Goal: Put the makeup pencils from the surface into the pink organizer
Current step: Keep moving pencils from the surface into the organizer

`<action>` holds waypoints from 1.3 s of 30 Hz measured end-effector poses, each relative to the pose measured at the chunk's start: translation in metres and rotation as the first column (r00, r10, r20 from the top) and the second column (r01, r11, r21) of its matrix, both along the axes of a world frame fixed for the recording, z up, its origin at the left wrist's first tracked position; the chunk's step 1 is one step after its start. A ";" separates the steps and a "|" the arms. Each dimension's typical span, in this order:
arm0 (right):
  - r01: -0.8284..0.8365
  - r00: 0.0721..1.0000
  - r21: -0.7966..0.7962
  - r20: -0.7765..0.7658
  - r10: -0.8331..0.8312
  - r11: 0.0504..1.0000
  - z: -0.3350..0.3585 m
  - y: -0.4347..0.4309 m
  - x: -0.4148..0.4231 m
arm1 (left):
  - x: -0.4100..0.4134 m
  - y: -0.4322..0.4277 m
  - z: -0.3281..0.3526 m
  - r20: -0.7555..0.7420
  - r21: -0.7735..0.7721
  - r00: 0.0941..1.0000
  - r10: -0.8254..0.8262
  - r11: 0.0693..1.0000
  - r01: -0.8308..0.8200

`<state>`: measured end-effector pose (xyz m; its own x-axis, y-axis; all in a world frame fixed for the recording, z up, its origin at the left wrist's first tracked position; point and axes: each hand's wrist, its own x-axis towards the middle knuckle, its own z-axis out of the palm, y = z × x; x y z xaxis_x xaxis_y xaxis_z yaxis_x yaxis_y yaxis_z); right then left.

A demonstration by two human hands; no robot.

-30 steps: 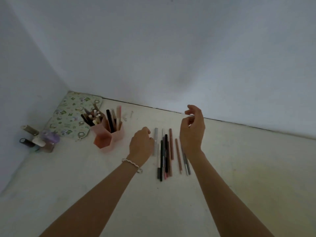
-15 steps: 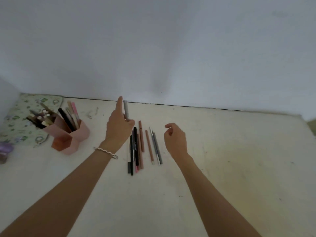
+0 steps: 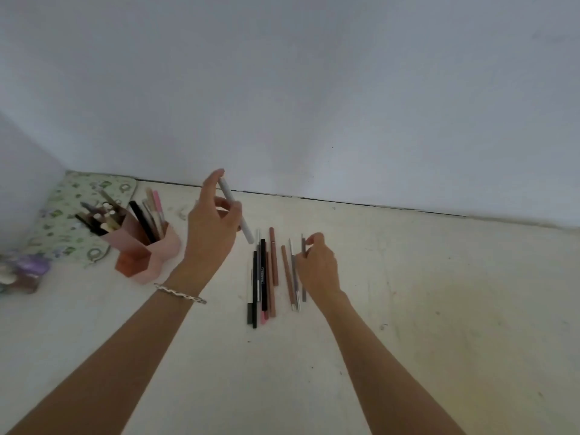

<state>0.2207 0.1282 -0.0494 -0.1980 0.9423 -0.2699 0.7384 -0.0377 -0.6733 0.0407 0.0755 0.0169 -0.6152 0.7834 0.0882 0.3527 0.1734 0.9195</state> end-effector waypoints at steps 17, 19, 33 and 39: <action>0.068 0.850 0.255 -0.521 0.077 0.965 0.054 -0.013 -0.097 | -0.118 -0.060 -0.011 -0.856 -0.171 0.517 0.007 0.940 -0.294; 0.067 0.839 0.270 -0.536 0.092 0.960 0.057 -0.020 -0.108 | -0.123 -0.066 -0.007 -0.874 -0.101 0.480 0.068 0.943 -0.317; -0.304 0.845 0.584 -0.199 0.496 0.752 0.018 -0.063 -0.201 | -0.128 -0.096 0.041 -0.699 0.154 0.651 0.296 0.951 -0.267; 0.028 0.875 0.584 -0.407 0.263 0.811 0.029 -0.044 -0.160 | -0.091 -0.080 0.022 -0.570 0.133 0.792 0.218 0.976 -0.173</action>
